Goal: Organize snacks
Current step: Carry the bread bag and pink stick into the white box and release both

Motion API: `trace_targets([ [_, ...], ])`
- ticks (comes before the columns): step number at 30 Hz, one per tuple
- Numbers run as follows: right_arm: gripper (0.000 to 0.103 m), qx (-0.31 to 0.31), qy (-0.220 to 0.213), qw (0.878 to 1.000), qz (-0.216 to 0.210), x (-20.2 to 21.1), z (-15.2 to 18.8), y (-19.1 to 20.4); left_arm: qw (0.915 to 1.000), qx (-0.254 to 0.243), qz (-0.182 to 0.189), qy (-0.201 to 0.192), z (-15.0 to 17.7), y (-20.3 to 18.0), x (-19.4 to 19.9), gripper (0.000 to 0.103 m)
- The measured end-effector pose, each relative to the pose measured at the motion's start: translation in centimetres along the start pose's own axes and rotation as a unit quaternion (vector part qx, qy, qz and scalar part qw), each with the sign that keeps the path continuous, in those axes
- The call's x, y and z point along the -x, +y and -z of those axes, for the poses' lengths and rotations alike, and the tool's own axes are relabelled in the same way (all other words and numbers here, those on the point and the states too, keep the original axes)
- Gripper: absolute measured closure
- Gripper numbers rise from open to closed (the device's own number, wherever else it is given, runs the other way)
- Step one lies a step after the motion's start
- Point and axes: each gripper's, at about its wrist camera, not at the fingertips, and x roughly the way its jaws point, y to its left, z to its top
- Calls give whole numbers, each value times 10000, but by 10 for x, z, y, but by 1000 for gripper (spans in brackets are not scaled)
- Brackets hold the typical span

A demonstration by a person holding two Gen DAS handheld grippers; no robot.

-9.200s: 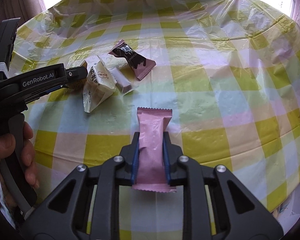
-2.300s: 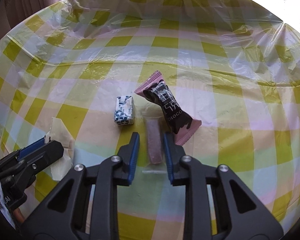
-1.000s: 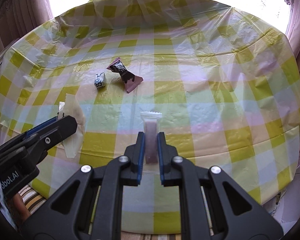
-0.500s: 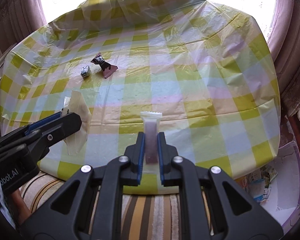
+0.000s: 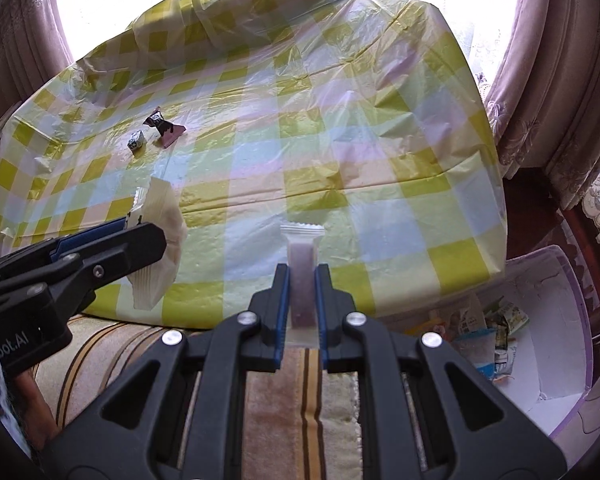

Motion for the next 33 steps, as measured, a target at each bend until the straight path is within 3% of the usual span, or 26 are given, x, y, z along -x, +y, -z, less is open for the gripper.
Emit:
trace_targets([
  [10,88,-525,85,9980,336,4,19,-67,9983,-416,231,326,2,-43,-23,67],
  [21,88,-1094,68,9908,797,12,30,-130,9919,-714,759,720,7,-82,-43,67],
  [29,86,-1288,11,9858,1081,19,31,-151,9873,-941,981,822,11,-104,-49,66],
  [33,84,-1307,-5,9849,1135,20,29,-153,9822,-1019,1265,949,14,-114,-52,59],
])
